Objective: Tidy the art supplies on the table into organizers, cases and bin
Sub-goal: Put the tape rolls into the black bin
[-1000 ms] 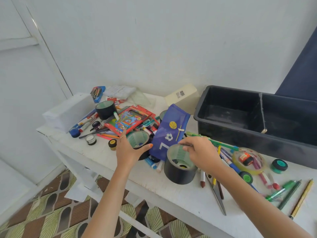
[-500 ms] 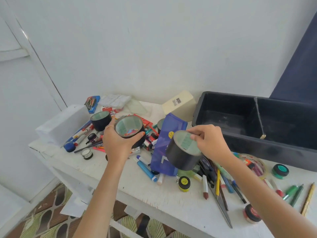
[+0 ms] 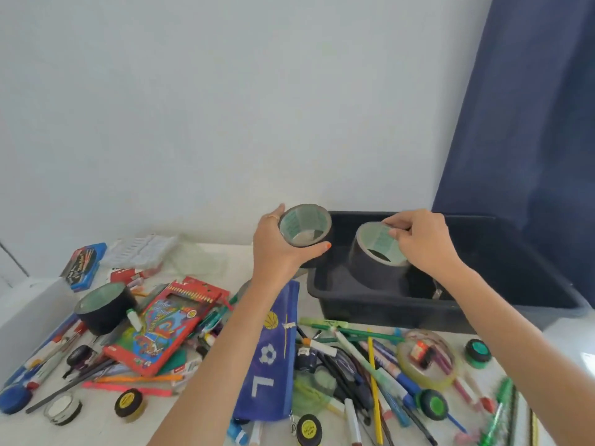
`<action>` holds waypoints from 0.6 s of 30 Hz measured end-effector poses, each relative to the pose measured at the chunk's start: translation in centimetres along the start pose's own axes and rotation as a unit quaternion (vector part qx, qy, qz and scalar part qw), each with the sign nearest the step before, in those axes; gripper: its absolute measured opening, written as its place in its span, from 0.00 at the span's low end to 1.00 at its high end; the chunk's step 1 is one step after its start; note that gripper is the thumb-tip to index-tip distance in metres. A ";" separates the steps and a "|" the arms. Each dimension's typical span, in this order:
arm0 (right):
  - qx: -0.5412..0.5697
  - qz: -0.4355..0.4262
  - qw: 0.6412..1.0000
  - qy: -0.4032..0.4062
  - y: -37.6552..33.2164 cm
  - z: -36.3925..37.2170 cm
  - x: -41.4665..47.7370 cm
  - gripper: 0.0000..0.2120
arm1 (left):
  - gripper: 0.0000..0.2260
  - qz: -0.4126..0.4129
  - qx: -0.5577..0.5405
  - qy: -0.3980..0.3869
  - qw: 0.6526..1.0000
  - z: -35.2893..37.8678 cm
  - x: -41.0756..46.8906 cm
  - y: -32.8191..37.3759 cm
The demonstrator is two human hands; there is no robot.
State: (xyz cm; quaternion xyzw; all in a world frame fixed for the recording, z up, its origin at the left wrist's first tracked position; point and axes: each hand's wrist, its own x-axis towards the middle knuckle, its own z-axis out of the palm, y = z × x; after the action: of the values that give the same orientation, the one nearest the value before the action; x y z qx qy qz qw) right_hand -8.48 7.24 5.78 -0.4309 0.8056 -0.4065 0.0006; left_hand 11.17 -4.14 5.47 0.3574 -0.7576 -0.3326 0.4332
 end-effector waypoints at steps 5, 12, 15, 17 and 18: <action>-0.048 0.032 0.998 -0.037 3.4 0.6 2.5 0.11 | 0.43 0.024 0.007 -0.108 0.994 5.2 2.7 -0.2; -0.095 0.040 0.988 -0.117 7.1 3.0 4.8 0.11 | 0.46 0.019 0.074 -0.226 0.971 10.9 5.8 -3.0; -0.154 0.004 0.979 -0.135 8.2 4.5 6.1 0.10 | 0.44 0.012 0.104 -0.249 0.963 12.3 7.0 -4.5; -0.217 -0.029 0.966 -0.136 8.6 5.4 7.1 0.10 | 0.43 0.016 0.120 -0.261 0.958 13.0 7.7 -5.4; -0.236 -0.037 0.961 -0.138 8.7 5.7 7.6 0.10 | 0.43 0.018 0.130 -0.266 0.955 13.4 8.0 -5.8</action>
State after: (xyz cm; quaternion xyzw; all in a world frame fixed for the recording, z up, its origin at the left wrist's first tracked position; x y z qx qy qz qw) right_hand -17.29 0.82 -1.11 -0.5002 0.8544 -0.1409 -0.0046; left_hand -2.30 -11.24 -1.29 0.2950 -0.8887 -0.3063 0.1715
